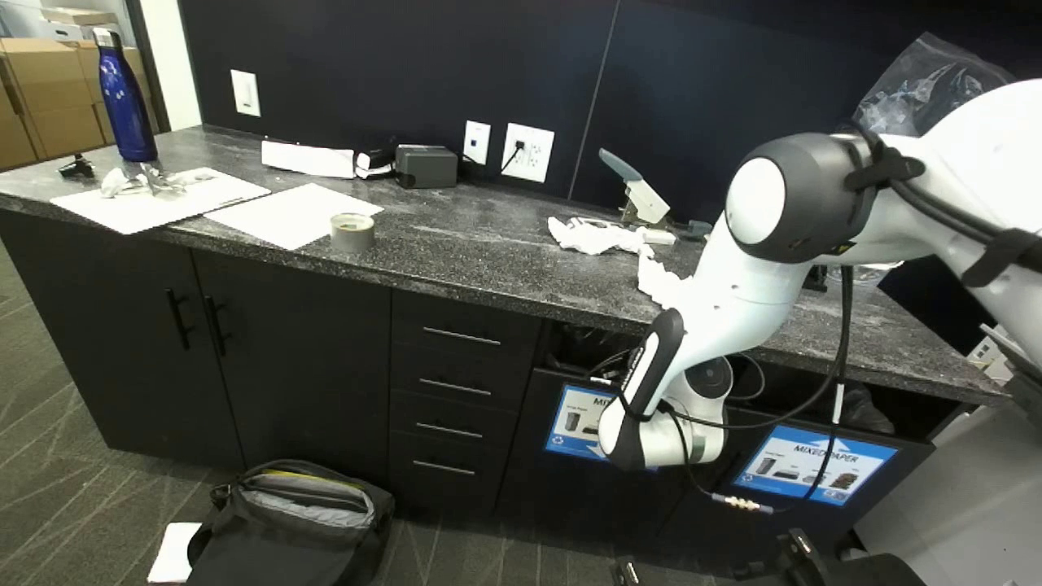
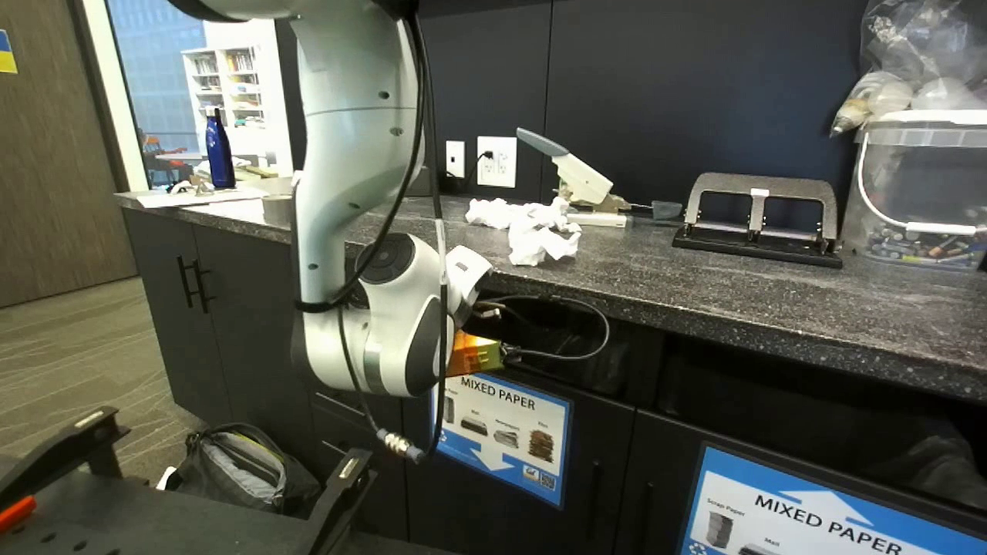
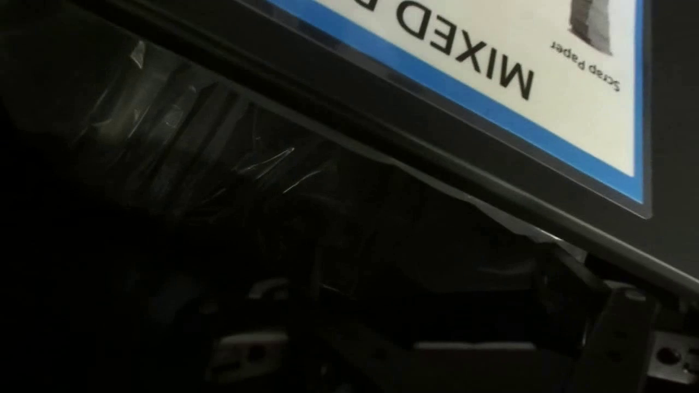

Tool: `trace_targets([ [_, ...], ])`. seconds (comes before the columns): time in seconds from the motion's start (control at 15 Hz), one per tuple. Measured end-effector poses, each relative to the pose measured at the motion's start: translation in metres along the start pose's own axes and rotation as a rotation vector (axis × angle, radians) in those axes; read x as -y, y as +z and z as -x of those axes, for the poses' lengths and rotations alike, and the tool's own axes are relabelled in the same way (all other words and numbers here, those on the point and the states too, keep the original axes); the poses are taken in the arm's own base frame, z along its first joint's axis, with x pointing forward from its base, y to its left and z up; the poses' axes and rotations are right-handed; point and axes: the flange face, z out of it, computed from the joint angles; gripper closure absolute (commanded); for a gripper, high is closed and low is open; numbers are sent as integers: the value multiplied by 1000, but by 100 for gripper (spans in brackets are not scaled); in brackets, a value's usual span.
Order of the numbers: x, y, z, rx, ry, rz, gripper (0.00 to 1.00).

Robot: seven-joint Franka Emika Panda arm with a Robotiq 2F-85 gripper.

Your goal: Put all the white pieces of papers in the left bin

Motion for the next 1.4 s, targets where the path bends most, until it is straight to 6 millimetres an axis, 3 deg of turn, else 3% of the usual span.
trace_targets([
  [0.4,-3,-60,-24,253,-9,-74,0],
  [0.67,-19,-98,-52,413,-29,-119,0],
  [0.87,-42,-122,-91,515,-36,-140,0],
  [1.2,-86,-165,-175,612,-86,-148,0],
  [1.4,-105,-174,-220,599,-94,-126,0],
])
